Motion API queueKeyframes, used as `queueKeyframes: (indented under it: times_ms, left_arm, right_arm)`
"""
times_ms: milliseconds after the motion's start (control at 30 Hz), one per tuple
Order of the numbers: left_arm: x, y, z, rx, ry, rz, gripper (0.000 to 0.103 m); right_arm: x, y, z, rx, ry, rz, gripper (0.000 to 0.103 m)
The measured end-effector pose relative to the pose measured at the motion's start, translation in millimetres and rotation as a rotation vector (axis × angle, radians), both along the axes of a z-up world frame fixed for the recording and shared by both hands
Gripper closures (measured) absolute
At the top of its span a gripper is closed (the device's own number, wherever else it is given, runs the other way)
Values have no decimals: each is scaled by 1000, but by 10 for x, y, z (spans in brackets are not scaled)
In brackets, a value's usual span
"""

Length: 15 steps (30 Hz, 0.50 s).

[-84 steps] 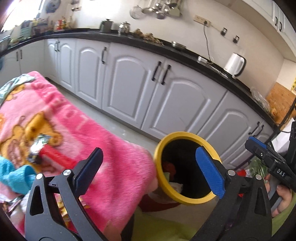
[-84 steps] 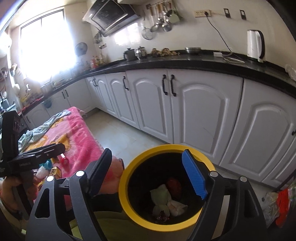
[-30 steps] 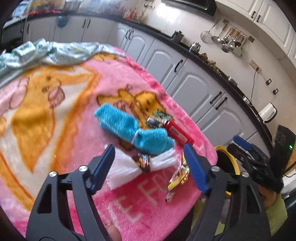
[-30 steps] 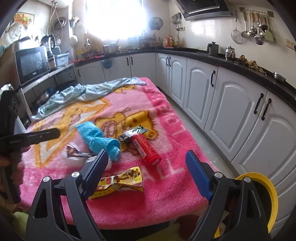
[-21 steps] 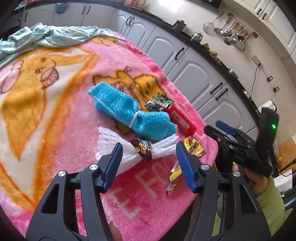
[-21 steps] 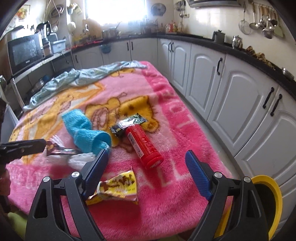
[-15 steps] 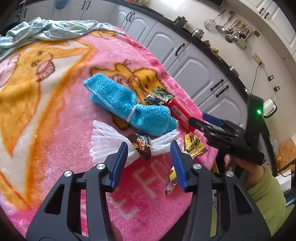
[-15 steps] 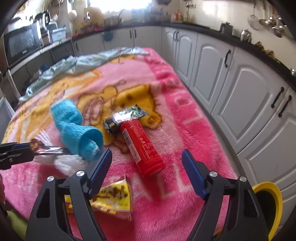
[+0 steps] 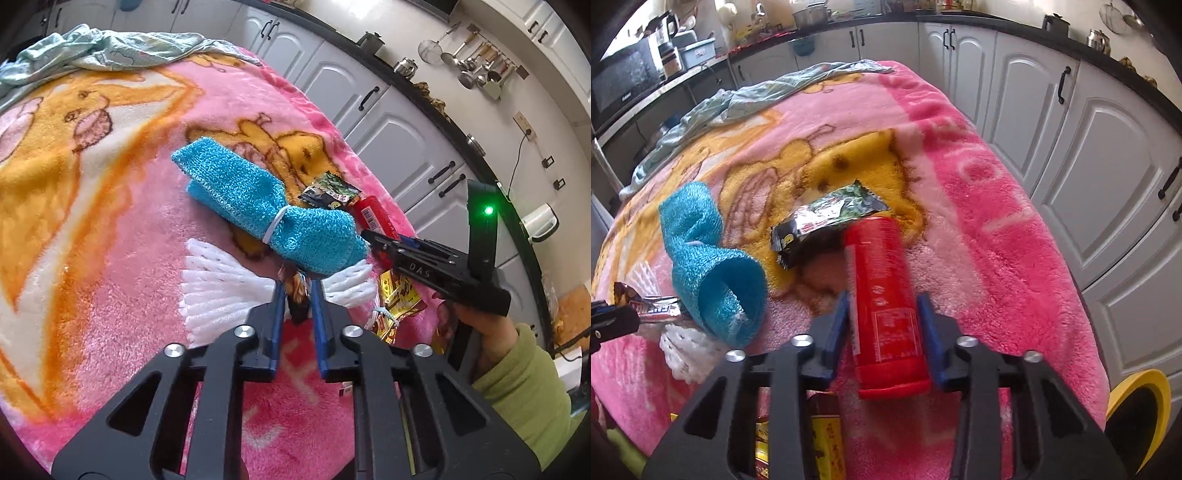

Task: Collect trash
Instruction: 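Grasp the small brown wrapper with the left tool while the right tool grasps the red cylinder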

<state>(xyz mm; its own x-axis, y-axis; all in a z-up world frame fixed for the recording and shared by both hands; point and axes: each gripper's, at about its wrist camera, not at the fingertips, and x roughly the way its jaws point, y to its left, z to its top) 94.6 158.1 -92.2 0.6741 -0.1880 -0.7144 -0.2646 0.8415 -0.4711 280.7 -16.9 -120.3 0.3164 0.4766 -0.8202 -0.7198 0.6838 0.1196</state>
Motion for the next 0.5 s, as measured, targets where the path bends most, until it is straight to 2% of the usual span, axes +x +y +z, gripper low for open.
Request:
queueKeyframes:
  times_ms: [233,500]
  left_arm:
    - [-71,-24,160,31,-42,-11,99]
    - [-140,-94,341,47,-84,-30,99]
  right_arm:
    - [-15,-231,123,57,21,-34,73]
    - [-185,-459,395,112,-24,-38,73]
